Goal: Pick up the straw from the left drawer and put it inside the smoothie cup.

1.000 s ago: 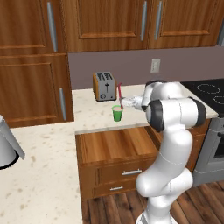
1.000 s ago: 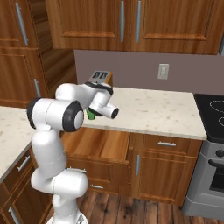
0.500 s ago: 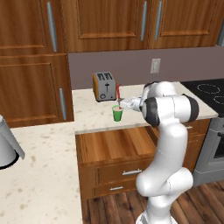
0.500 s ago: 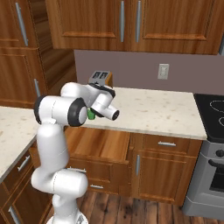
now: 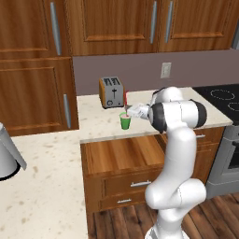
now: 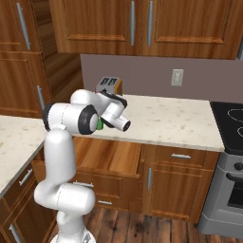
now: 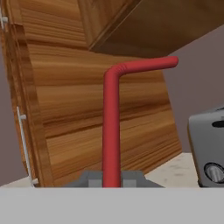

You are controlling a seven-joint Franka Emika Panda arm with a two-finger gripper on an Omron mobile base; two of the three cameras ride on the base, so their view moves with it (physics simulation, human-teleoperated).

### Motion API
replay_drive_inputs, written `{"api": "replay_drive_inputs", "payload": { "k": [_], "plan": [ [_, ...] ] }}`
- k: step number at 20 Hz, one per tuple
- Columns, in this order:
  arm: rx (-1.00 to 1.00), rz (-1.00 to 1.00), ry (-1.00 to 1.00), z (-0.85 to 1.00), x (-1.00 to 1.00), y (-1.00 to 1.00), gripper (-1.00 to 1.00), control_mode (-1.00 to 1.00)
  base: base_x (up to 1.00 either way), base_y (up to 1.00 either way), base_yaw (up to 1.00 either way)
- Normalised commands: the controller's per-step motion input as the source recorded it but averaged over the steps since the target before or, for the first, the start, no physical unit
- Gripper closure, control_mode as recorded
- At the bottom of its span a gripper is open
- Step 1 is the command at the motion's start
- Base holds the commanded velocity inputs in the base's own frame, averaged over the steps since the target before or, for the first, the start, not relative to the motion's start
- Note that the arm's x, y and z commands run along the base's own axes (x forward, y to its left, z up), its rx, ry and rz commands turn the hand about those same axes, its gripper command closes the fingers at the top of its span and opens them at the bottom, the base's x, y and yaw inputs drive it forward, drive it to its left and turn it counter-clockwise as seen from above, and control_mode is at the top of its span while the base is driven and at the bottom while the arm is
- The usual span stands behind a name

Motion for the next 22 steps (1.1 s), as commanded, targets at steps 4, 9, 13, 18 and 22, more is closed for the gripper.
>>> {"api": "replay_drive_inputs", "payload": {
  "k": [4, 9, 13, 18, 22],
  "plan": [
    [0.0, 0.0, -0.08, -0.17, 0.03, 0.0, 1.0, -1.0, 0.0, 0.0, 0.0],
    [0.0, 0.0, -0.09, -0.15, 0.0, 0.0, 1.0, -1.0, 0.0, 0.0, 0.0],
    [0.0, 0.0, -0.09, -0.11, 0.0, 0.0, -1.0, -1.0, 0.0, 0.0, 0.0],
    [0.0, 0.0, -0.11, -0.02, 0.0, 0.0, -1.0, -1.0, 0.0, 0.0, 0.0],
    [0.0, 0.0, -0.12, 0.0, -0.03, 0.0, -1.0, -1.0, 0.0, 0.0, 0.0]
  ]
}}
